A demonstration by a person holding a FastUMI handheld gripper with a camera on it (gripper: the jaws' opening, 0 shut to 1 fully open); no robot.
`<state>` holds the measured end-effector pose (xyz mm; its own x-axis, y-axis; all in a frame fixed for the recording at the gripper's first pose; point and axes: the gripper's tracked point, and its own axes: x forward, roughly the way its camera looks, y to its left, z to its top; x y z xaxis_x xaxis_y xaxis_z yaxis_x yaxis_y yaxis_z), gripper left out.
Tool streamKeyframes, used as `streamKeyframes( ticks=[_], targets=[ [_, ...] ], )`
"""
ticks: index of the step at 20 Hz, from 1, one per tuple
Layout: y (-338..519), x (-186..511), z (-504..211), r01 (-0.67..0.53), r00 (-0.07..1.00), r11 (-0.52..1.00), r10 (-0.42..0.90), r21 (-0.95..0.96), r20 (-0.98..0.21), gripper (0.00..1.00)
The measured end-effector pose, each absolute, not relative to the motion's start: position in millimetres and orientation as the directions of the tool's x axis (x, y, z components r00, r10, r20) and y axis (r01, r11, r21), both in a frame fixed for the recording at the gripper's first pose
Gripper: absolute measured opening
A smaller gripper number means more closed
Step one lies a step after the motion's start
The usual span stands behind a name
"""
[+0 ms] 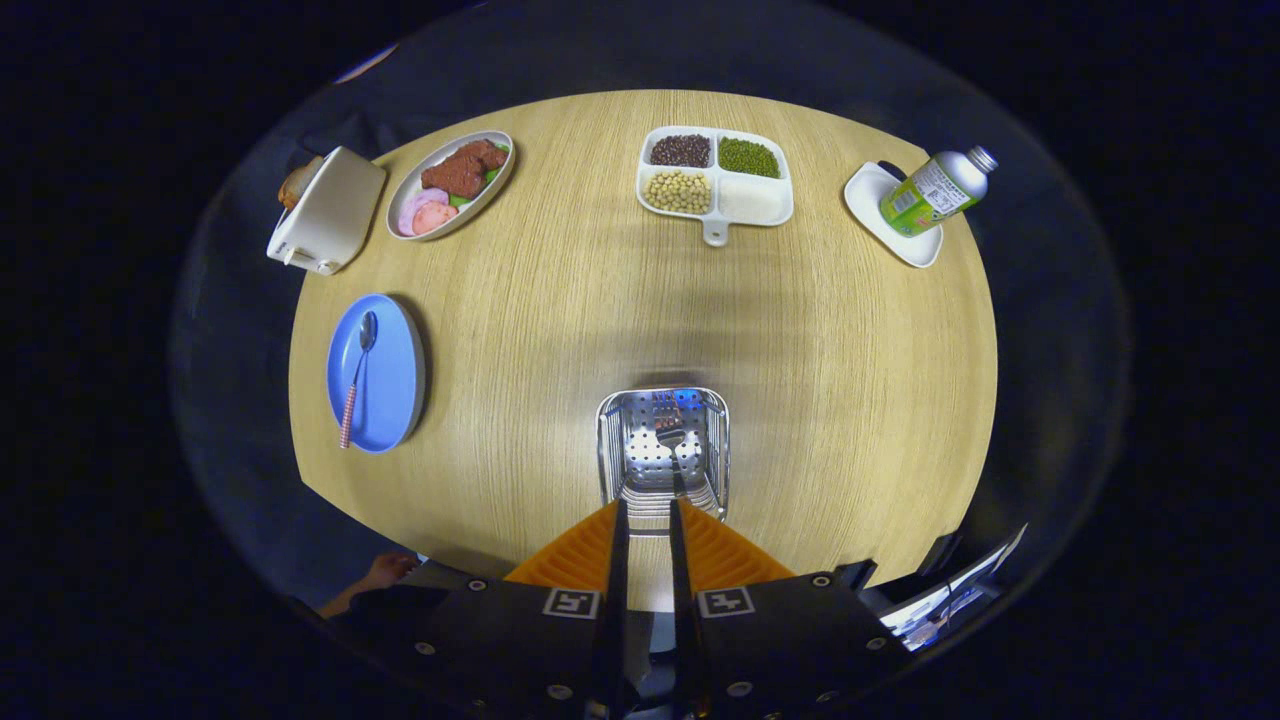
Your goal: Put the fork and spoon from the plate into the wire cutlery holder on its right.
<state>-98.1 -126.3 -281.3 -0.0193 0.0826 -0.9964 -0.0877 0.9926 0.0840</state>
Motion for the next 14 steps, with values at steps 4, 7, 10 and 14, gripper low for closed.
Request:
streamKeyframes(
  ticks=[4,7,10,14],
  targets=[
    [-104,-92,-267,-0.021,0.069,0.994,0.110,0.109,-0.992,0.52],
    [-87,-82,-256,-0.005,0.155,0.994,0.110,0.110,-0.982,0.70],
    [-71,-73,-248,-0.007,0.257,0.995,0.099,0.101,-0.961,0.84],
    [-50,-37,-229,-0.017,0.496,0.997,0.077,0.079,-0.865,0.88]
  ],
)
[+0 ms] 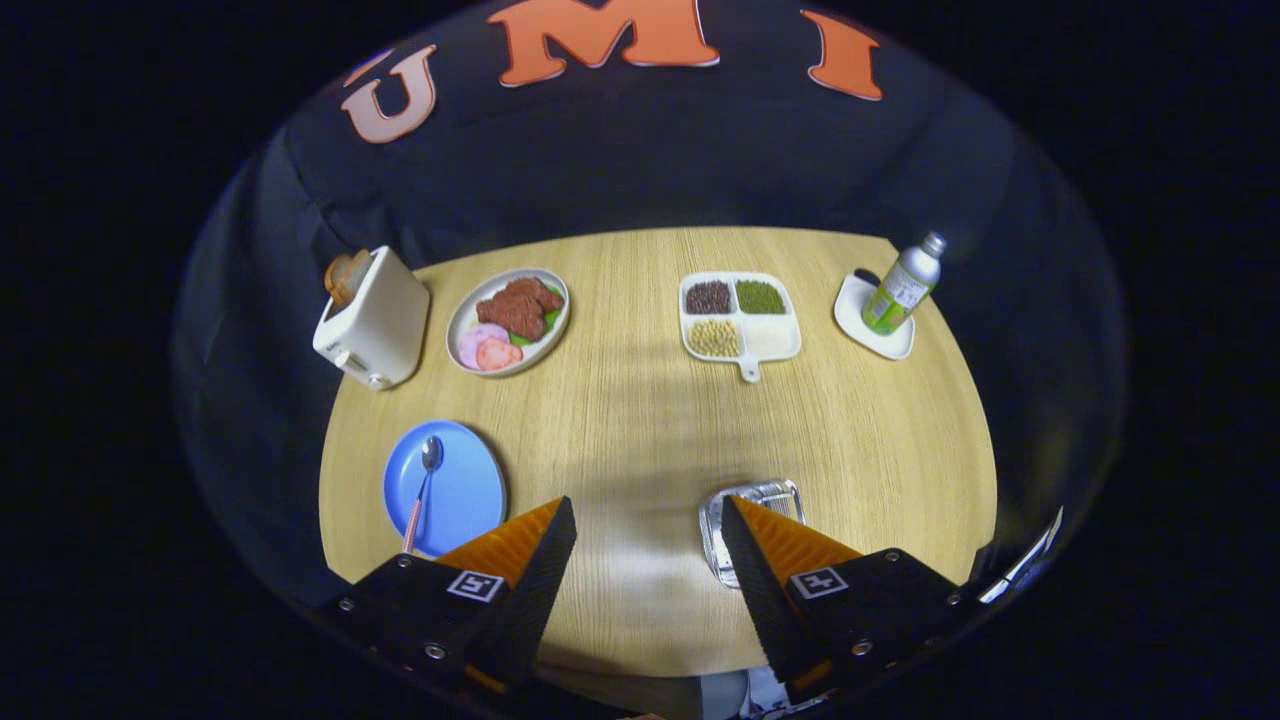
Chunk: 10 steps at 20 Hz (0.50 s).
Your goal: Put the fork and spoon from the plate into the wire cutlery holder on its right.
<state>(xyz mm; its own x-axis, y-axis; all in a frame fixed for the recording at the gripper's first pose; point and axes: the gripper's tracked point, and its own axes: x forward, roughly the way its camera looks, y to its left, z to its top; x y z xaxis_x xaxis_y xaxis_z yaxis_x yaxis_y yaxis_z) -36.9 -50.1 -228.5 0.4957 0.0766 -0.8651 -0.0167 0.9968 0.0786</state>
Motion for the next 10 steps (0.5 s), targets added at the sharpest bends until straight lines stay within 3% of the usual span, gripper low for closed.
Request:
streamKeyframes(
  ticks=[10],
  targets=[
    [-5,5,-170,0.002,0.851,1.000,0.001,0.006,-0.525,0.89]
  ],
)
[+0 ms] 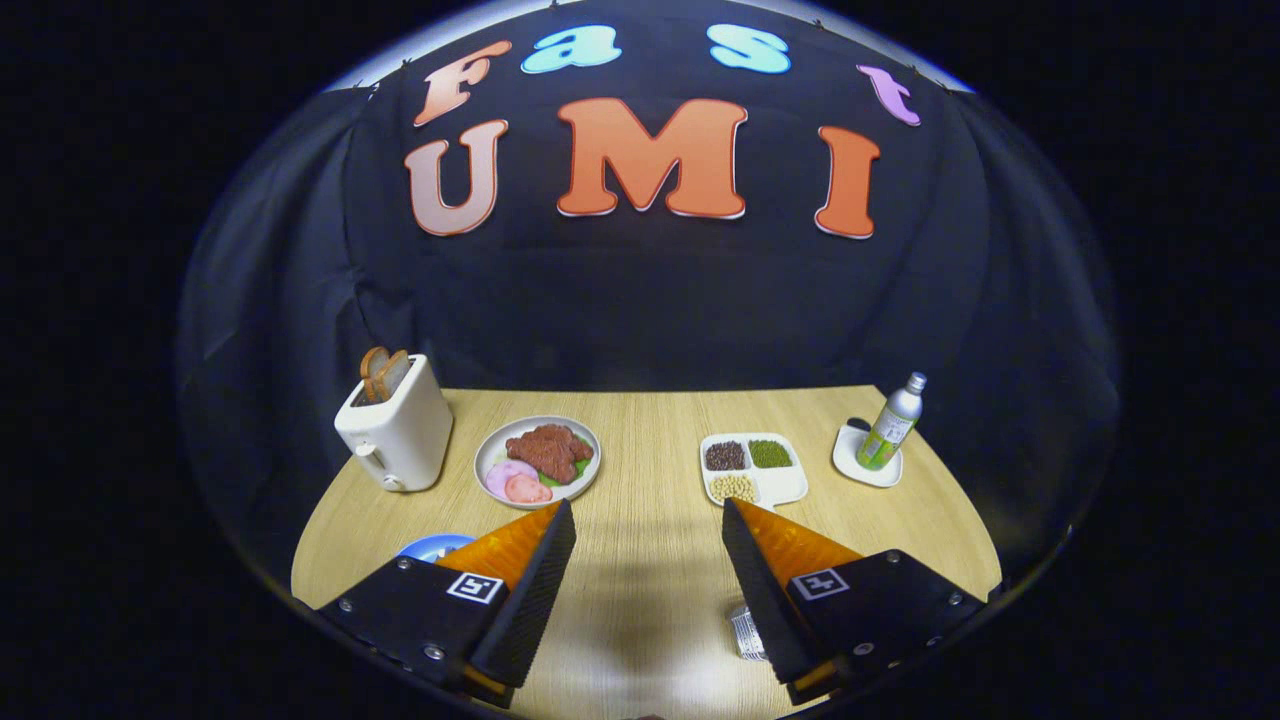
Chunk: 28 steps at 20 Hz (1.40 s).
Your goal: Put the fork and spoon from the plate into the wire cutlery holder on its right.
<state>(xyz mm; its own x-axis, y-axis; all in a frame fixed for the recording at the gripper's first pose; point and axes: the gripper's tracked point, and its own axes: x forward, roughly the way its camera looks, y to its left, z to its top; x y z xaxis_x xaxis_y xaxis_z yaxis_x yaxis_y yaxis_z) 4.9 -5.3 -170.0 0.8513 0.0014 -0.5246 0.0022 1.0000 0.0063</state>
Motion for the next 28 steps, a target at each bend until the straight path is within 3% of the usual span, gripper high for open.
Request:
streamKeyframes(
  ticks=[5,15,23,28],
  targets=[
    [57,-2,-171,-0.039,0.881,0.999,0.037,0.004,-0.471,0.89],
    [190,-37,-219,-0.225,0.786,0.973,0.216,0.057,-0.579,0.89],
    [224,-82,-296,-0.265,0.612,0.961,0.232,0.080,-0.757,0.89],
    [228,-107,-346,-0.252,0.502,0.965,0.200,0.079,-0.841,0.80]
  ],
)
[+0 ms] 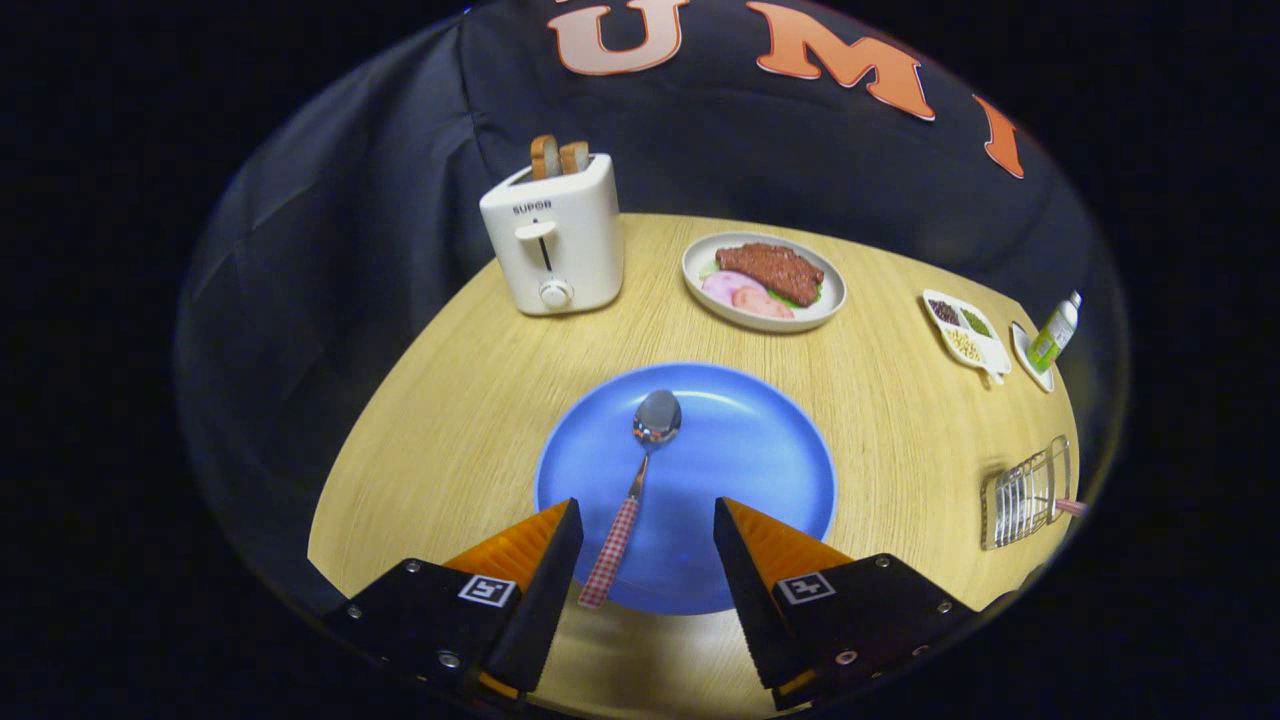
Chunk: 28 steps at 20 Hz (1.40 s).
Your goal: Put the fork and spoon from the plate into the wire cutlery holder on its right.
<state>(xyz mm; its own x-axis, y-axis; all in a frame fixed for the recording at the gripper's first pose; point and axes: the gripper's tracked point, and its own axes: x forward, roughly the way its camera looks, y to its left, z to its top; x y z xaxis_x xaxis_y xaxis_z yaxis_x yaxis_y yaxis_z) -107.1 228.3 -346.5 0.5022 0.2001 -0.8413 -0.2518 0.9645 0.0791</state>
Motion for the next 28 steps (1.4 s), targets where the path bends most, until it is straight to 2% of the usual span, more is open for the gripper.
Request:
streamKeyframes(
  ticks=[5,7,10,13,14,16,22,28],
  targets=[
    [225,-117,-373,-0.232,0.442,0.970,0.170,0.071,-0.880,0.66],
    [222,-116,-376,-0.222,0.439,0.972,0.167,0.073,-0.883,0.58],
    [222,-117,-379,-0.228,0.428,0.969,0.183,0.090,-0.885,0.36],
    [227,-119,-384,-0.273,0.416,0.957,0.208,0.097,-0.885,0.28],
    [225,-118,-383,-0.281,0.424,0.956,0.200,0.082,-0.883,0.21],
    [223,-115,-381,-0.274,0.444,0.959,0.195,0.074,-0.874,0.13],
    [215,-101,-366,-0.275,0.490,0.955,0.236,0.108,-0.839,0.07],
    [183,-89,-329,-0.261,0.550,0.959,0.238,0.106,-0.801,0.07]
  ],
)
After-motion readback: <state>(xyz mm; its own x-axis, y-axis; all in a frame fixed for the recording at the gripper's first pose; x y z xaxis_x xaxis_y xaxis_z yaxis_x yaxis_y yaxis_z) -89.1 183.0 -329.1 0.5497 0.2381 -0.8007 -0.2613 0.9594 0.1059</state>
